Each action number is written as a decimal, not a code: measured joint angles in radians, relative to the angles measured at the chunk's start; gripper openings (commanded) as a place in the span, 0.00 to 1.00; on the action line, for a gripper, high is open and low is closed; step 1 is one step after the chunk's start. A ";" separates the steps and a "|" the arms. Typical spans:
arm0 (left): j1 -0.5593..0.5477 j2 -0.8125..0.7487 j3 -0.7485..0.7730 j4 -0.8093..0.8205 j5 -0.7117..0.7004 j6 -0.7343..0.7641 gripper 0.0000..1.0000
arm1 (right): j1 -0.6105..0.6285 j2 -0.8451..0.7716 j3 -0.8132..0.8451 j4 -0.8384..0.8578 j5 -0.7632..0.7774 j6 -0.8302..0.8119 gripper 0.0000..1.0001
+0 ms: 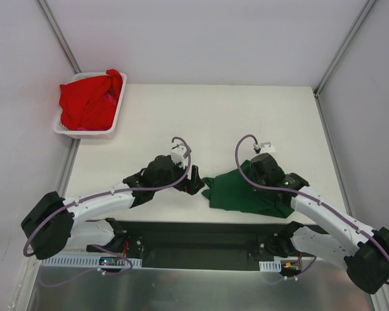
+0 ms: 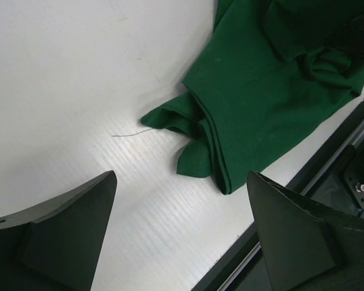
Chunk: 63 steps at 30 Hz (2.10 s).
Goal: Fold and stack the t-shirts
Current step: Flatten the tshirt out
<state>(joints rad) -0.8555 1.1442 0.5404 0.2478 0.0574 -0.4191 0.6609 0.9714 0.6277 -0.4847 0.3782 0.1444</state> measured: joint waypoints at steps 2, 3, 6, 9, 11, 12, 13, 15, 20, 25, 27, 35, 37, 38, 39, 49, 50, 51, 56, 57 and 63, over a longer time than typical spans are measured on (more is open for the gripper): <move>0.000 0.049 -0.002 0.051 0.036 -0.015 0.87 | 0.000 -0.017 0.010 -0.011 0.012 0.000 0.01; 0.000 0.074 -0.003 0.074 0.050 -0.023 0.86 | 0.000 -0.024 0.014 -0.018 0.017 0.000 0.01; -0.001 0.159 -0.003 0.148 0.105 -0.048 0.84 | 0.000 -0.039 0.021 -0.029 0.028 0.000 0.01; -0.010 0.253 0.014 0.202 0.152 -0.064 0.82 | 0.000 -0.040 0.023 -0.042 0.031 0.000 0.02; -0.016 0.311 0.043 0.230 0.180 -0.070 0.80 | 0.000 -0.040 0.023 -0.051 0.032 0.000 0.01; -0.016 0.338 0.063 0.246 0.197 -0.072 0.79 | 0.000 -0.041 0.023 -0.053 0.033 0.000 0.01; -0.016 0.358 0.081 0.260 0.208 -0.074 0.79 | 0.000 -0.043 0.023 -0.055 0.033 0.000 0.01; -0.016 0.387 0.117 0.281 0.230 -0.078 0.79 | 0.000 -0.047 0.023 -0.058 0.034 0.000 0.01; -0.016 0.428 0.193 0.320 0.258 -0.078 0.77 | 0.000 -0.060 0.023 -0.069 0.034 0.001 0.01; -0.016 0.482 0.235 0.340 0.283 -0.068 0.77 | 0.000 -0.069 0.023 -0.077 0.034 0.001 0.01; -0.016 0.504 0.238 0.340 0.285 -0.067 0.76 | 0.000 -0.077 0.023 -0.082 0.034 0.001 0.01; -0.016 0.552 0.237 0.338 0.298 -0.060 0.76 | 0.000 -0.100 0.023 -0.100 0.035 0.002 0.01; -0.016 0.552 0.237 0.340 0.299 -0.059 0.76 | 0.000 -0.102 0.023 -0.102 0.035 0.003 0.01; -0.016 0.552 0.237 0.340 0.300 -0.059 0.76 | 0.000 -0.102 0.023 -0.103 0.036 0.003 0.01; -0.016 0.552 0.236 0.340 0.300 -0.058 0.76 | 0.000 -0.102 0.023 -0.104 0.036 0.003 0.01; -0.016 0.552 0.205 0.342 0.297 -0.044 0.75 | 0.000 -0.102 0.023 -0.105 0.037 0.005 0.01; -0.016 0.552 0.201 0.343 0.296 -0.042 0.75 | 0.000 -0.102 0.023 -0.105 0.037 0.005 0.01; -0.016 0.552 0.197 0.343 0.294 -0.040 0.75 | 0.000 -0.102 0.023 -0.105 0.037 0.005 0.01; -0.016 0.554 0.190 0.343 0.281 -0.038 0.75 | 0.000 -0.105 0.023 -0.105 0.038 0.005 0.01; -0.016 0.554 0.190 0.343 0.280 -0.038 0.75 | 0.000 -0.105 0.023 -0.105 0.038 0.005 0.01; -0.016 0.570 0.190 0.356 0.281 -0.040 0.61 | 0.000 -0.108 0.023 -0.108 0.041 0.005 0.01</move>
<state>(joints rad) -0.8719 1.7145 0.7303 0.6033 0.3382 -0.4595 0.6609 0.8635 0.6510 -0.5926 0.4194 0.1497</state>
